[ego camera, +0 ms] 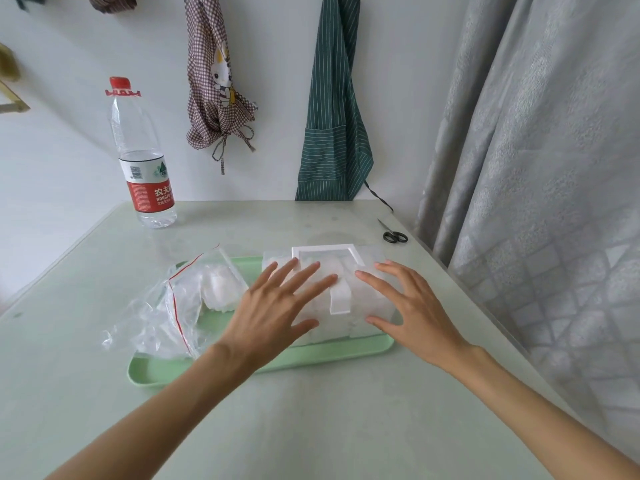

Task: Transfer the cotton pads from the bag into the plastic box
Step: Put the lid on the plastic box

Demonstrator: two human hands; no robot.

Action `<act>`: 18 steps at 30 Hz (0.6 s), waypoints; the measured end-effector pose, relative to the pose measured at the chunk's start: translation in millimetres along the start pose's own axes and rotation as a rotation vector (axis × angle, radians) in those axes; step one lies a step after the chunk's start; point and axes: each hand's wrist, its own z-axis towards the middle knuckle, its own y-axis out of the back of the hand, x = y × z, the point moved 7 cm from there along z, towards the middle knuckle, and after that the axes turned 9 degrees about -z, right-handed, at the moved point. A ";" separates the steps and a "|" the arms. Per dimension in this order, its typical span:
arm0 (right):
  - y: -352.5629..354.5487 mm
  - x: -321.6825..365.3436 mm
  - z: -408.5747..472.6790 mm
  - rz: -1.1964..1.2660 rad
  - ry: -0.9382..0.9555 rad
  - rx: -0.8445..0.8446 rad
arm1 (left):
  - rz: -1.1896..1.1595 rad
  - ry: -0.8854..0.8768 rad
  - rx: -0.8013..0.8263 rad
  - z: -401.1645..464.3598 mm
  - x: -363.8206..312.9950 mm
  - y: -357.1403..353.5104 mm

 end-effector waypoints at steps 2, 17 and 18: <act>-1.5 -0.9 -1.2 0.016 -0.022 0.001 | -0.025 0.019 -0.014 0.1 0.7 0.5; 0.4 0.5 -1.1 -0.003 -0.036 -0.013 | -0.127 0.194 -0.128 9.5 -10.7 0.3; 0.3 0.7 -1.1 0.000 -0.037 -0.010 | -0.127 0.195 -0.131 9.8 -10.5 0.0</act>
